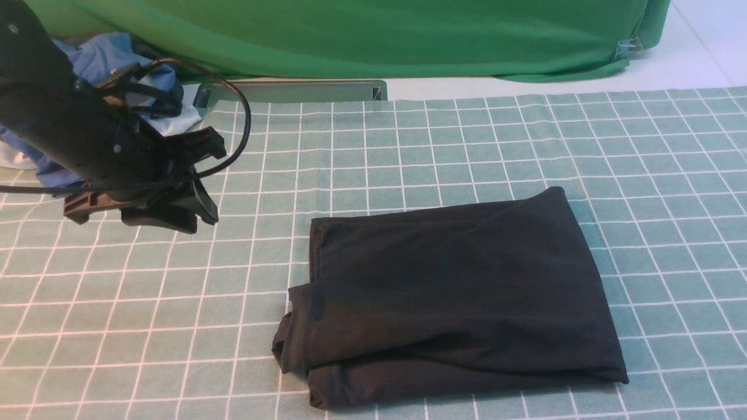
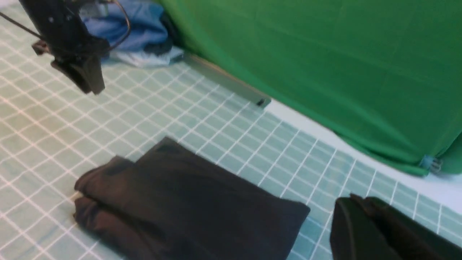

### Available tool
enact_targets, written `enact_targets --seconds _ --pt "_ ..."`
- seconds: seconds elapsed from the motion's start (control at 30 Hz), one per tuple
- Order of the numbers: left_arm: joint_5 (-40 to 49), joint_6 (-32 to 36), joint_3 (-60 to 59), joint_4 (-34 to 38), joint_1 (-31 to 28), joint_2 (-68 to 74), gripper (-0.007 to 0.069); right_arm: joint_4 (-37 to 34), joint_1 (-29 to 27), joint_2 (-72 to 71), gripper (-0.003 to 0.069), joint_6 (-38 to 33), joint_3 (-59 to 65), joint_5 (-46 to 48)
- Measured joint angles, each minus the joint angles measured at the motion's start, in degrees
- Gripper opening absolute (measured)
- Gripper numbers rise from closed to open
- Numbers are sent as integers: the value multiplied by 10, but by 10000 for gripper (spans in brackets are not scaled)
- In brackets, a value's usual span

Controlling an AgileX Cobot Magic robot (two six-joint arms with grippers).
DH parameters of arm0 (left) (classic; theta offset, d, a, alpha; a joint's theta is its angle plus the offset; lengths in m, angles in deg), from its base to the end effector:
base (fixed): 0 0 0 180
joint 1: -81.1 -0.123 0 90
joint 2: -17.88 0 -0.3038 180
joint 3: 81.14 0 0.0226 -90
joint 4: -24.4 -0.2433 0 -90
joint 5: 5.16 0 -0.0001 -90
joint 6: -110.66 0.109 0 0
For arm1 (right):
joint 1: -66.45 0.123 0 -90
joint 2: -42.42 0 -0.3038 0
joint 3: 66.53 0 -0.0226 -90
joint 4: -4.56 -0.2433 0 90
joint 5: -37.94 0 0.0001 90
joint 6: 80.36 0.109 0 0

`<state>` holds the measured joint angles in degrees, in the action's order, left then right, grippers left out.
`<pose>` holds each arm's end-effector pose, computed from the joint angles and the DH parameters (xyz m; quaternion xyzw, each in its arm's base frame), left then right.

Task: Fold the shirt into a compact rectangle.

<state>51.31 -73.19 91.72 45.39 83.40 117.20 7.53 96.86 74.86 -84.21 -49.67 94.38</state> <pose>0.3210 -0.0455 0.2771 -0.0901 0.9713 -0.1727 0.1369 0.0180 0.0051 0.4322 -0.2332 0.7621 0.1134 0.5932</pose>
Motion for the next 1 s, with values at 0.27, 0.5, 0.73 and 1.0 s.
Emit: enact_targets --seconds 0.27,0.5,0.73,1.0 --pt "-2 0 0 3 0 0 161 2 0 -100 32 8 294 -320" --pt "-2 0 0 3 0 0 161 2 0 -96 38 11 425 -540" --pt "33 3 0 3 0 0 161 3 0 -96 52 13 435 -547" --pt "50 8 0 3 0 0 73 3 0 -96 66 13 435 -549"
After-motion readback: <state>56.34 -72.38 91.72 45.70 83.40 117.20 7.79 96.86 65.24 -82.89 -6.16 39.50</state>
